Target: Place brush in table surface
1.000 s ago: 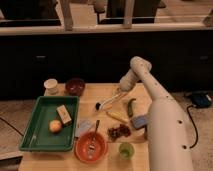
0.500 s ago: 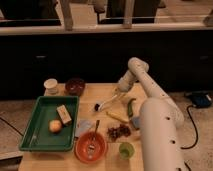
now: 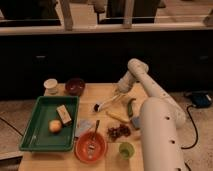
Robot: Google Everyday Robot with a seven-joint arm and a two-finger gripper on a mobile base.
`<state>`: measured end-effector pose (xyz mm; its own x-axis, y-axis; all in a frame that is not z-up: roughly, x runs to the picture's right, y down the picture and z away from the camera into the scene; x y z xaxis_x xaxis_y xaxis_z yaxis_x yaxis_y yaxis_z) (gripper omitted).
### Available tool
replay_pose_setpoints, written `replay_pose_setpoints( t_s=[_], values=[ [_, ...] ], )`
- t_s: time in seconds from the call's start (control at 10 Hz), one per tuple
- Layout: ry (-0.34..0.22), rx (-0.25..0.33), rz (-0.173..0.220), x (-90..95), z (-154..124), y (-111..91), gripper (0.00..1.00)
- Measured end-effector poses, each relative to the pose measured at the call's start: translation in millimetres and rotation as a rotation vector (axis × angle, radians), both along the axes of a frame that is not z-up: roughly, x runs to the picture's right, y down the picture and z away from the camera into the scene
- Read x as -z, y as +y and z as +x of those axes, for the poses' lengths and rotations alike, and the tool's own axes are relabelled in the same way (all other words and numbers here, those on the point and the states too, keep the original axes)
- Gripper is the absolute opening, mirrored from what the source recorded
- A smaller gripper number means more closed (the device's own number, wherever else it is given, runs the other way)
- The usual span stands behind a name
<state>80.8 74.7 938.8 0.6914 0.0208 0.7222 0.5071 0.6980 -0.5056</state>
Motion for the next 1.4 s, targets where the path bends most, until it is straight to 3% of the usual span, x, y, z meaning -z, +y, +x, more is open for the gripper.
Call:
replay_pose_setpoints(
  t_s=[0.2,1.4],
  values=[
    [0.0,-0.001,-0.004,-0.1,0.2,1.3,0.79],
    [-0.026,-0.018,-0.017,2.0,2.7,1.3,0.8]
  ],
)
